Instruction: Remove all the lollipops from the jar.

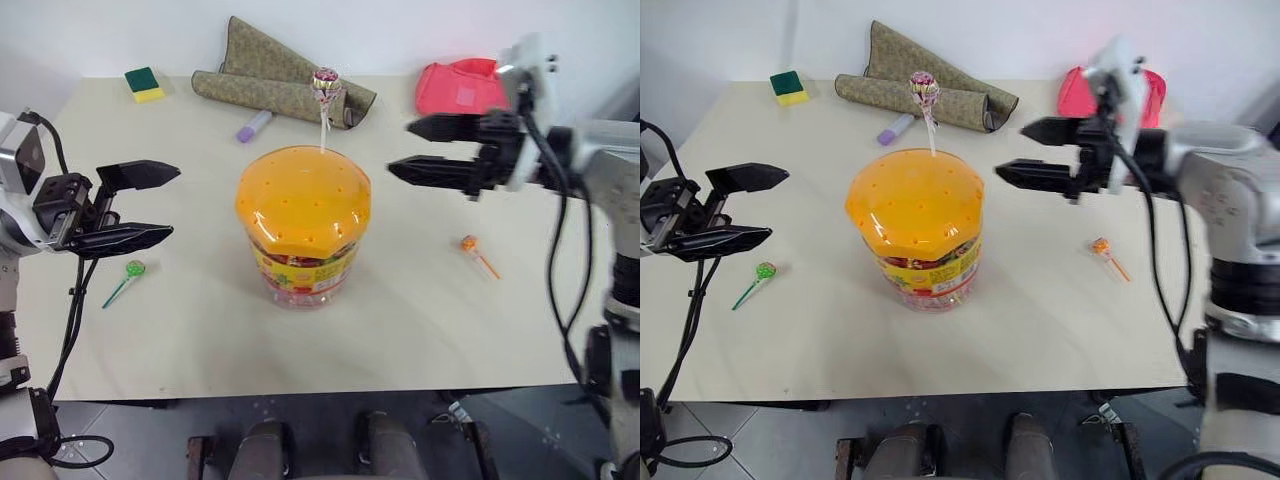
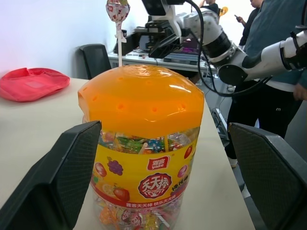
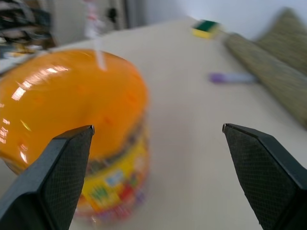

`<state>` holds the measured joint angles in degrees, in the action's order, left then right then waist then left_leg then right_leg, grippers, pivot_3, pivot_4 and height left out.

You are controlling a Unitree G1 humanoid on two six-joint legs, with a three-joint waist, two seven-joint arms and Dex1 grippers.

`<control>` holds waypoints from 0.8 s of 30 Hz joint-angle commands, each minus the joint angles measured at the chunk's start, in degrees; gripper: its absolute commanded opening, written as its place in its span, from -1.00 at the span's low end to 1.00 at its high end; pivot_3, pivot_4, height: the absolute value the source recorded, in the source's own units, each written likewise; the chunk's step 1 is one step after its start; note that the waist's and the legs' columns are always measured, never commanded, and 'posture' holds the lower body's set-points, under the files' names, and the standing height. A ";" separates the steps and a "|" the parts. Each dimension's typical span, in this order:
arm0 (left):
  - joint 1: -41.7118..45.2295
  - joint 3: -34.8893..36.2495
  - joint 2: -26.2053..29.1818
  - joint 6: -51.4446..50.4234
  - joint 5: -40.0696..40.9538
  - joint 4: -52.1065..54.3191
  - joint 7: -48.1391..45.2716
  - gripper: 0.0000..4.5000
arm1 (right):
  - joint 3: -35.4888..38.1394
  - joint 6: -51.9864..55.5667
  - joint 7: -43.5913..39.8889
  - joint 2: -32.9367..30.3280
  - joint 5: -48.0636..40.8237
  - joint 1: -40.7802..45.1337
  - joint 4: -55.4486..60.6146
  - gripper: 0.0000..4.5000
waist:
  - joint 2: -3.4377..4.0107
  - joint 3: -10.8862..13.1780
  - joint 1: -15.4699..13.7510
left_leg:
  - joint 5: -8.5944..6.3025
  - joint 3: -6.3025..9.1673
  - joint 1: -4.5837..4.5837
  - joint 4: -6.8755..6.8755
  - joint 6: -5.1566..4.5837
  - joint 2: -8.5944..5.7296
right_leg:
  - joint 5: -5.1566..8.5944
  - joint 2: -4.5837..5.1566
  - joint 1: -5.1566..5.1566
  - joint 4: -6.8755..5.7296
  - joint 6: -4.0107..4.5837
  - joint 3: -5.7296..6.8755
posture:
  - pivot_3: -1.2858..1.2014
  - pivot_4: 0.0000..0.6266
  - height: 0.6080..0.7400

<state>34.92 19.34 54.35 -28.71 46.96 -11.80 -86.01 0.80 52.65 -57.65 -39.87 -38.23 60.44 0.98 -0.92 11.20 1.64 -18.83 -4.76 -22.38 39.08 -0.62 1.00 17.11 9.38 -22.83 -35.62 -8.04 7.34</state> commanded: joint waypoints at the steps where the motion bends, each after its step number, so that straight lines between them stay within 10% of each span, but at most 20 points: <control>1: -1.36 3.16 1.83 0.43 1.13 2.21 -2.37 1.00 | -1.39 -5.68 -3.94 3.38 0.75 4.43 -3.45 0.99 | 0.01 0.00 0.02 | 0.00 0.00 0.00 0.00 0.00 0.00 | 0.00 0.00 0.00 -0.01 0.00 0.01 | 0.03 -0.52 1.00; 11: -6.87 7.62 2.04 -0.82 2.65 7.02 0.14 1.00 | -2.90 -12.03 -8.17 10.64 3.10 10.67 -10.66 0.92 | 0.01 0.00 0.03 | 0.00 0.09 -0.02 0.00 0.00 -0.01 | 0.00 0.01 0.00 -0.03 0.00 0.06 | 0.03 -0.52 1.00; 24: -7.66 7.88 0.76 -0.68 3.06 8.33 1.45 1.00 | -2.42 -12.93 -7.30 13.69 5.03 14.45 -13.34 -0.95 | 0.01 0.00 0.12 | 0.00 0.08 -0.02 0.00 0.00 -0.01 | 0.00 0.00 0.00 -0.04 0.00 0.06 | 0.03 -0.52 1.00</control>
<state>26.64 26.14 54.98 -29.95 49.07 -4.87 -84.62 -3.05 41.03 -65.13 -26.13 -33.02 72.88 -13.43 -0.91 11.20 1.76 -18.84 -4.67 -22.40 39.08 -0.62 0.99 17.11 9.38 -22.84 -35.66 -8.03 7.40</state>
